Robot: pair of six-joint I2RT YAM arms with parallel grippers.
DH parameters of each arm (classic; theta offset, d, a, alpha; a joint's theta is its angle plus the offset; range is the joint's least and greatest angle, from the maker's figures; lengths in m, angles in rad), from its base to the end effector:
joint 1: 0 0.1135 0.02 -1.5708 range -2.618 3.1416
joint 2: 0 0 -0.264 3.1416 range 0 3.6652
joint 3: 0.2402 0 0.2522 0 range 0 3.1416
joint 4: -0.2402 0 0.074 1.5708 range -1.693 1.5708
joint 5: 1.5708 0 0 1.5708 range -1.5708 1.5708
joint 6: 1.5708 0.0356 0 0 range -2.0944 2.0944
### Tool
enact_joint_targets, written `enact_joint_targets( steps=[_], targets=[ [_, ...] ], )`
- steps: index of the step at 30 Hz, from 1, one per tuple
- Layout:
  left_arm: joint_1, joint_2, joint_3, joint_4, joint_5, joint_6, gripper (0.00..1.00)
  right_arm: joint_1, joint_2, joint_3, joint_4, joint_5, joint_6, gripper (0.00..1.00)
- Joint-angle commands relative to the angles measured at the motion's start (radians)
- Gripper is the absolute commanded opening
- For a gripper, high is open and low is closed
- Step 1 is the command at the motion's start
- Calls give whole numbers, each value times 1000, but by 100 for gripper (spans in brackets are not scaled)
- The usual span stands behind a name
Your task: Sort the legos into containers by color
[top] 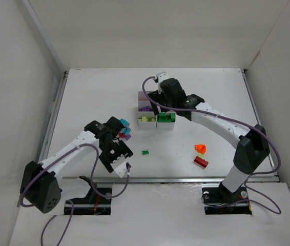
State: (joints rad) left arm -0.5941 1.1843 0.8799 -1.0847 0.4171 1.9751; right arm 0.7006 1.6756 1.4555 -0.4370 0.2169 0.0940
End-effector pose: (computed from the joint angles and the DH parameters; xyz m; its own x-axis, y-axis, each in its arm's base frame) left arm 0.1505 -0.1191 0.2371 0.8469 0.4423 -0.2952 0.5241 -0.7881 0.3229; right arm 0.2999 0.2429 0.3147 -0.5118 -0.3117 -0.8006 -0.4533 0.8896 -0.0566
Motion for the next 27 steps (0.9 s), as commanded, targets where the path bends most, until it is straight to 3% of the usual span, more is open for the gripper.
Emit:
enact_joint_targets(
  steps=[1,10,18,27],
  targets=[
    [-3,69,-33,-40,30,493,66,-7,12,8,41,-4,-10,88],
    [-3,141,-114,218,74,415,60,-27,30,-1,41,-13,-10,88],
    [-23,189,-164,229,54,366,46,-46,48,-1,41,-23,0,88],
    [22,212,-191,279,-54,389,45,-64,58,11,50,-33,0,88]
  ],
)
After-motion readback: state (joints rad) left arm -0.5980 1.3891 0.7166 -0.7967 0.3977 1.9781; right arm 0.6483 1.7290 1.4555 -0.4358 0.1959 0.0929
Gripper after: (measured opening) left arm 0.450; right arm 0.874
